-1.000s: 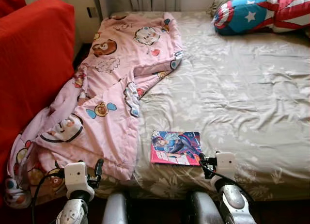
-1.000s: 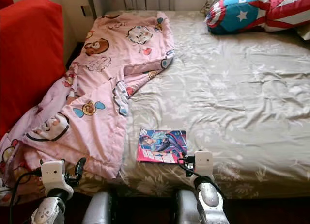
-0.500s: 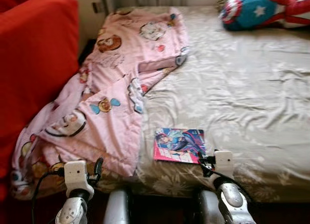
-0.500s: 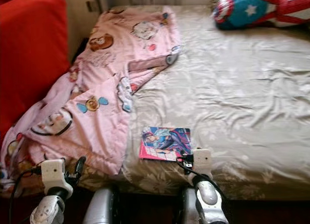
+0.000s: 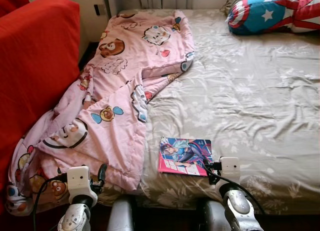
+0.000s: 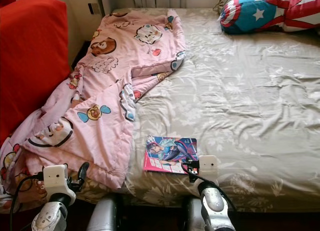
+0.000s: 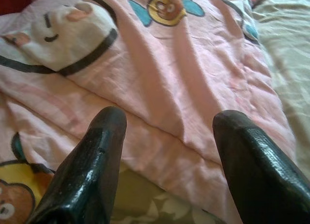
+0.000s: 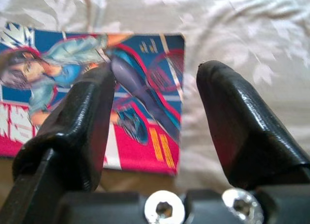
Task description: Clean up the room
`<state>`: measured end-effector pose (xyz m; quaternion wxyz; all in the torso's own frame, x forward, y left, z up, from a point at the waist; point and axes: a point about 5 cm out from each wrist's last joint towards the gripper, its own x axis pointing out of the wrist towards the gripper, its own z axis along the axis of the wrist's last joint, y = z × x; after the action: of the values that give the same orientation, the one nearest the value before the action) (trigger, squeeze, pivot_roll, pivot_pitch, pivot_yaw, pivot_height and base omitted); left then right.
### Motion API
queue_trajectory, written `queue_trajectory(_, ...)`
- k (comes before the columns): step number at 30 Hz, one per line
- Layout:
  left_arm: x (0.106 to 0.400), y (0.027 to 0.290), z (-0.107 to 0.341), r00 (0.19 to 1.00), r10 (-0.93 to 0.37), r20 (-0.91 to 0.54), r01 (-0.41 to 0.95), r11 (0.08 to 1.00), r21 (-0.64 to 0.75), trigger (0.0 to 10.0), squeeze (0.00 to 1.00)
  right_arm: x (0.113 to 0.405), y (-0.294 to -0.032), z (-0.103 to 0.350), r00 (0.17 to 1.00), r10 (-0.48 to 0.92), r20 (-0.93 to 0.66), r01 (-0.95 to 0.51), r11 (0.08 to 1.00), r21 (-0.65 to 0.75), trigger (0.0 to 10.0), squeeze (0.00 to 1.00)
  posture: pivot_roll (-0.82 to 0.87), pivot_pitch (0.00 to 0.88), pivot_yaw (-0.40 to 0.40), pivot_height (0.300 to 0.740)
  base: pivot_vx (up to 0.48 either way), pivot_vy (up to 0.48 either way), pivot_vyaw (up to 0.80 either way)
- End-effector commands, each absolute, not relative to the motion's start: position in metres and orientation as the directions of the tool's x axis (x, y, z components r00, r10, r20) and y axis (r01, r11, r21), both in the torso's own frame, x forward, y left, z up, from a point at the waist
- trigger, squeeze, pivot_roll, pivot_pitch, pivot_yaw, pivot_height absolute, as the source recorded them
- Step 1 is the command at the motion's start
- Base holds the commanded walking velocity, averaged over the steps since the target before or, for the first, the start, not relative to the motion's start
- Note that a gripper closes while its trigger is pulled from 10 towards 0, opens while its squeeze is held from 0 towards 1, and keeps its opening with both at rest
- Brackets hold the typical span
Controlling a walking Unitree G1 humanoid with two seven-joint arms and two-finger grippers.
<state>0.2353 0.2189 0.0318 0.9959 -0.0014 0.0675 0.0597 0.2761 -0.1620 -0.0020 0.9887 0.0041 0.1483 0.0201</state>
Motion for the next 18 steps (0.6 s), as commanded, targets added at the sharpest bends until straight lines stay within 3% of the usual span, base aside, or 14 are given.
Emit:
queue_trajectory(1, 0.232, 0.223, 0.031, 0.981, 0.132, -0.142, -0.131, 0.991, 0.016, 10.0, 0.00, 0.276, -0.161, -0.004, 0.949, 0.043, -0.312, -0.039, 0.999, 0.021, 10.0, 0.00, 0.01, 0.192, 0.035, 0.605, 0.349, 0.000, 0.00)
queue_trajectory(7, 0.231, 0.223, 0.030, 0.980, 0.139, -0.144, -0.139, 0.990, 0.014, 10.0, 0.00, 0.276, -0.158, -0.006, 0.941, 0.060, -0.332, -0.054, 0.998, 0.027, 10.0, 0.00, 0.01, 0.201, 0.031, 0.605, 0.331, 0.000, 0.00)
queue_trajectory(16, 0.223, 0.227, 0.032, 0.978, 0.148, -0.146, -0.145, 0.989, 0.030, 10.0, 0.00, 0.272, -0.155, -0.014, 0.923, 0.038, -0.384, 0.003, 0.995, 0.104, 10.0, 0.00, 0.03, 0.229, 0.044, 0.605, 0.000, 0.000, 0.00)
queue_trajectory(17, 0.222, 0.228, 0.032, 0.978, 0.149, -0.147, -0.146, 0.989, 0.032, 10.0, 0.00, 0.272, -0.156, -0.015, 0.922, 0.030, -0.387, 0.015, 0.994, 0.112, 10.0, 0.40, 0.04, 0.236, 0.046, 0.605, 0.000, 0.000, 0.00)
queue_trajectory(18, 0.221, 0.229, 0.033, 0.978, 0.151, -0.147, -0.147, 0.988, 0.036, 10.0, 0.00, 0.271, -0.158, -0.016, 0.918, 0.010, -0.396, 0.046, 0.990, 0.133, 10.0, 1.00, 0.04, 0.243, 0.049, 0.605, 0.000, 0.000, 0.00)
